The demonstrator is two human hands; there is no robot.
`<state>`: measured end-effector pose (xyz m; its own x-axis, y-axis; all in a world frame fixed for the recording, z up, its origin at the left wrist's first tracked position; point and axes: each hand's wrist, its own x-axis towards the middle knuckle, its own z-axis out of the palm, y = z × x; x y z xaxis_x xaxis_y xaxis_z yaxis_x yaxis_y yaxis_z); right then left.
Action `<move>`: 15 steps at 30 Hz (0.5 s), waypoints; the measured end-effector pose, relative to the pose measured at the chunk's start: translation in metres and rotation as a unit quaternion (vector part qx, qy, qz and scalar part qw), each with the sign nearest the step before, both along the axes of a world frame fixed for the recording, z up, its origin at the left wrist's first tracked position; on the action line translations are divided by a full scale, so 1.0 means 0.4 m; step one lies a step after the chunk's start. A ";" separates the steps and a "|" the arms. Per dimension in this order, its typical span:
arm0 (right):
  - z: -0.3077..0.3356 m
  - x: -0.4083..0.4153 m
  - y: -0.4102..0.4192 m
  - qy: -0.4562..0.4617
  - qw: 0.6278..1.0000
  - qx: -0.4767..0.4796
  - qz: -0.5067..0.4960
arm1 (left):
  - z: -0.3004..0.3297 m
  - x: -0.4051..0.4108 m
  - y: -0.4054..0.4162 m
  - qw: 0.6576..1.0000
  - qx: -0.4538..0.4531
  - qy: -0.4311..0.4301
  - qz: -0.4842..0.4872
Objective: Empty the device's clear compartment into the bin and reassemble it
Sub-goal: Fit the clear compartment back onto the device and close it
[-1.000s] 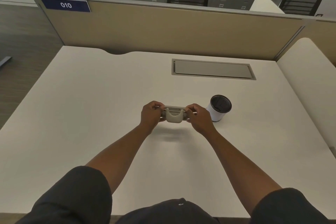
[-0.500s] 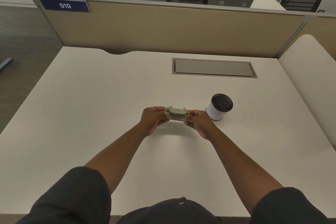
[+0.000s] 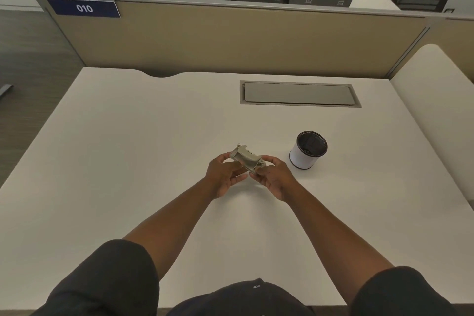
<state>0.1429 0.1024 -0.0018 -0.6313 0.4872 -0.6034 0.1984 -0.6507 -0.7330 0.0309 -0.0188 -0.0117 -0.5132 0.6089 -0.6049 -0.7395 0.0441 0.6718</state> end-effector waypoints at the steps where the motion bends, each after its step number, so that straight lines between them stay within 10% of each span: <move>1: -0.003 -0.001 -0.006 0.000 1.000 0.001 -0.002 | -0.003 0.004 0.004 1.000 -0.003 0.009 -0.006; 15: -0.007 -0.035 0.040 -0.134 0.953 0.227 0.149 | -0.007 -0.051 0.080 0.968 -0.150 0.185 -0.081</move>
<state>0.1291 0.1185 -0.0047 -0.6352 0.5604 -0.5315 0.5443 -0.1635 -0.8228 0.0106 0.0132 -0.0143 -0.6411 0.5257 -0.5591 -0.4171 0.3729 0.8289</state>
